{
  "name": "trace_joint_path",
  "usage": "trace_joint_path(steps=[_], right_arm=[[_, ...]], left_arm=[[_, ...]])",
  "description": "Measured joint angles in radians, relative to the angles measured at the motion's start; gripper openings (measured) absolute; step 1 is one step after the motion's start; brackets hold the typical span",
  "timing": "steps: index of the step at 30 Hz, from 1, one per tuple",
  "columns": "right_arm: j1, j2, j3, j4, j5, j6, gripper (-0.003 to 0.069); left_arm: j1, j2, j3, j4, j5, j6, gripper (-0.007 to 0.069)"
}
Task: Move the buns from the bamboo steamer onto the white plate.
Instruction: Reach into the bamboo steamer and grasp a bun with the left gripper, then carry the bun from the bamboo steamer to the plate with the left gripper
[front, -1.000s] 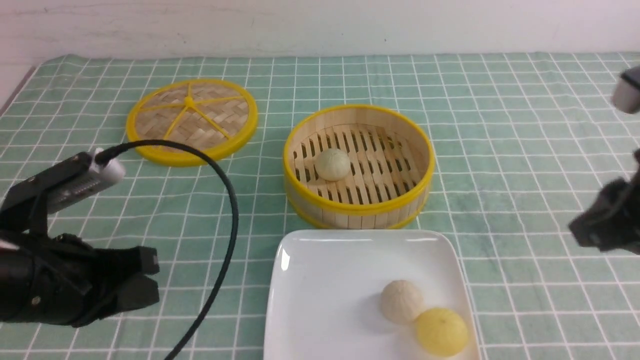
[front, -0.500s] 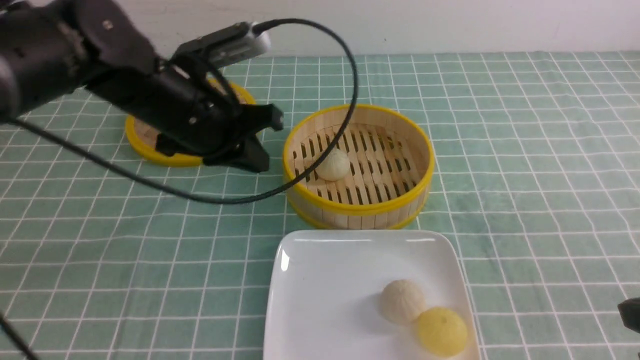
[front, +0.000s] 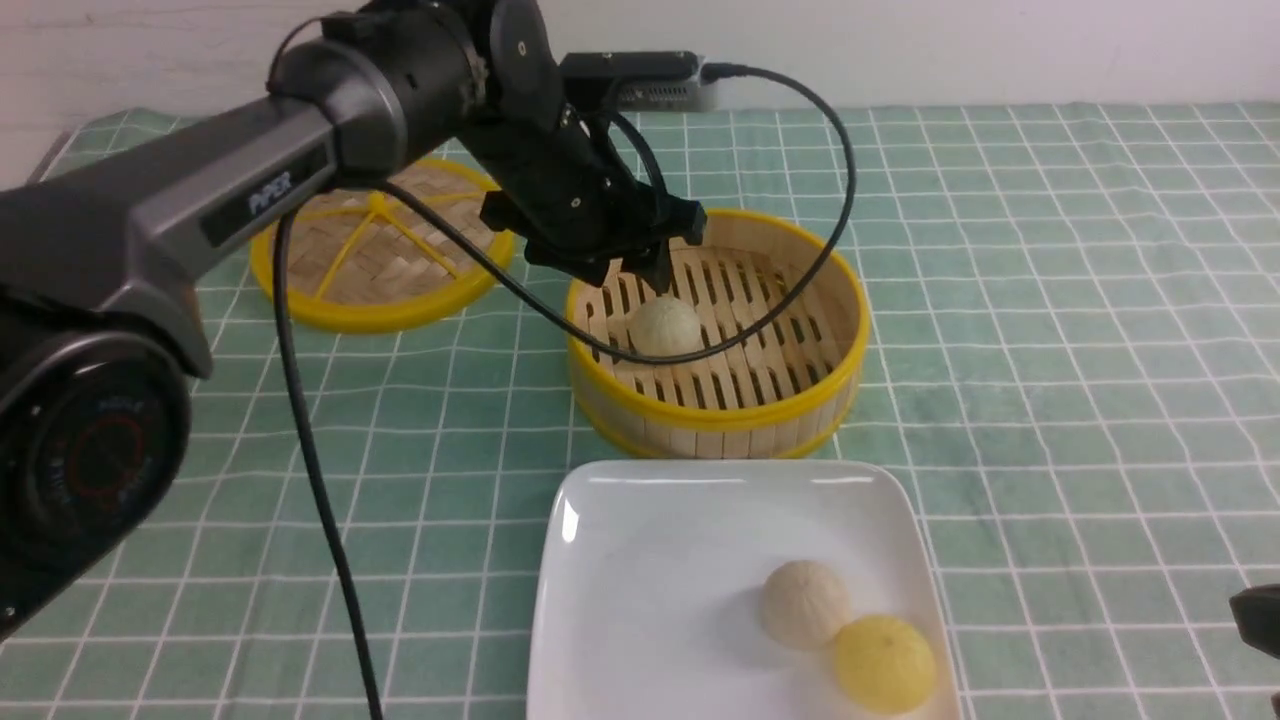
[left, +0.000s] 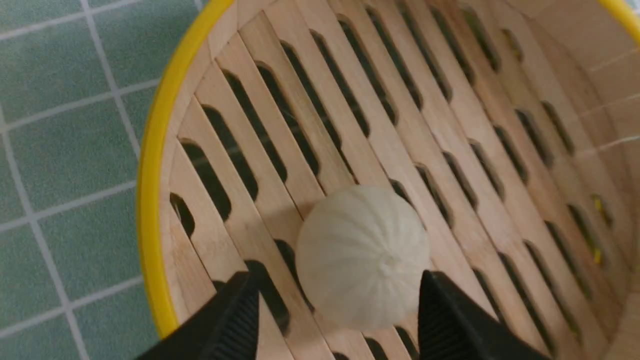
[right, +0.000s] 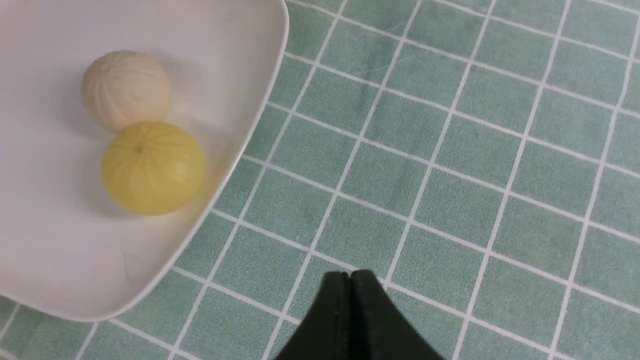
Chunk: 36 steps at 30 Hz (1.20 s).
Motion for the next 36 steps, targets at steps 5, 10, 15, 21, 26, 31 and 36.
trace_joint_path(steps=[5,10,15,21,26,31,36], right_arm=[[0.0,0.0,0.0,0.001,0.0,0.0,0.0001],[0.0,0.0,0.0,0.001,0.0,0.0,0.0003],[0.0,0.0,0.0,0.001,0.0,0.0,0.0008],[0.0,0.0,0.0,0.001,0.0,0.0,0.0013],[0.0,0.0,0.0,0.001,0.0,0.0,0.0015],[0.0,0.0,0.0,0.004,0.0,0.0,0.002],[0.0,0.0,0.0,0.013,0.0,0.0,0.0027]], left_arm=[[0.0,0.07,0.0,-0.035,-0.031,0.0,0.0443],[0.0,0.095,-0.001,-0.092,-0.055,0.0,0.0414],[0.0,0.101,-0.004,-0.103,-0.042,0.0,0.023],[0.0,0.066,-0.045,-0.102,0.062,-0.003,0.0027],[-0.001,-0.029,-0.09,-0.094,0.197,-0.003,0.0025],[-0.006,-0.168,-0.101,-0.093,0.35,-0.004,0.0025],[-0.064,-0.275,0.009,-0.089,0.395,0.031,0.0025]])
